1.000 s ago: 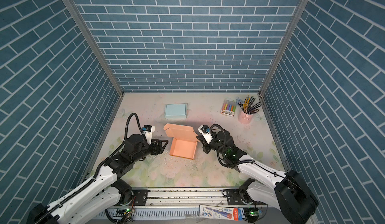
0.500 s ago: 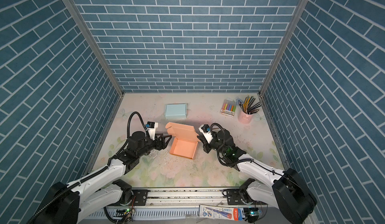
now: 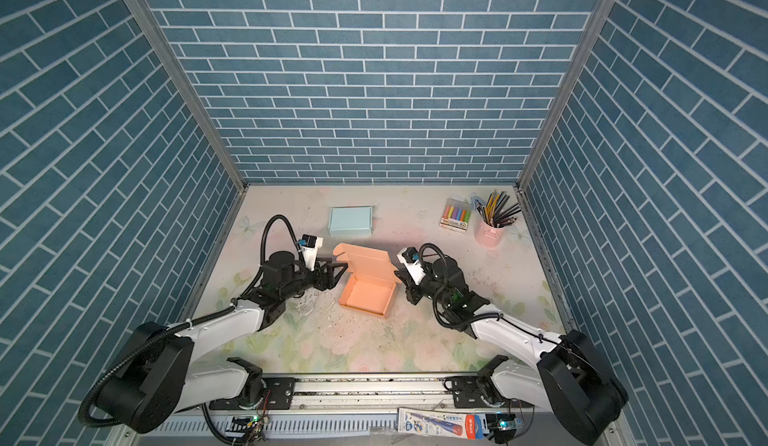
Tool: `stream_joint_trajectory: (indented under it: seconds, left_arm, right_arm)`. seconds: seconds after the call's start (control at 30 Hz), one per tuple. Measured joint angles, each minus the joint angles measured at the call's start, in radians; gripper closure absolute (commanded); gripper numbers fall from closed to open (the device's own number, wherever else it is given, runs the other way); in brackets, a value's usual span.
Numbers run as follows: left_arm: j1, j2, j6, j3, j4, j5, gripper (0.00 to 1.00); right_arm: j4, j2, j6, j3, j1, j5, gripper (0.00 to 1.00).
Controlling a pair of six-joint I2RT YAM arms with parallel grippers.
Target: Fold the paper box
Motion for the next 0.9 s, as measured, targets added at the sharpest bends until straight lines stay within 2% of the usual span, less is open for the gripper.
stream_joint_trajectory:
  seconds: [0.17, 0.37, 0.77, 0.9]
  left_arm:
    - [0.018, 0.064, 0.026, 0.042, 0.029, 0.032, 0.24]
    - [0.024, 0.114, 0.05, 0.055, 0.029, 0.058, 0.3]
    - [0.012, 0.121, 0.09, 0.055, 0.01, 0.061, 0.75]
    - [-0.001, 0.105, 0.096, 0.055, -0.014, 0.045, 0.8]
  right_arm:
    - [0.0, 0.003, 0.002, 0.0, -0.005, -0.002, 0.99]
    - [0.0, 0.003, 0.003, 0.0, -0.011, -0.002, 0.99]
    - [0.006, 0.013, 0.003, 0.002, -0.016, 0.0, 0.99]
    - [0.005, 0.013, 0.003, 0.002, -0.018, 0.002, 0.99]
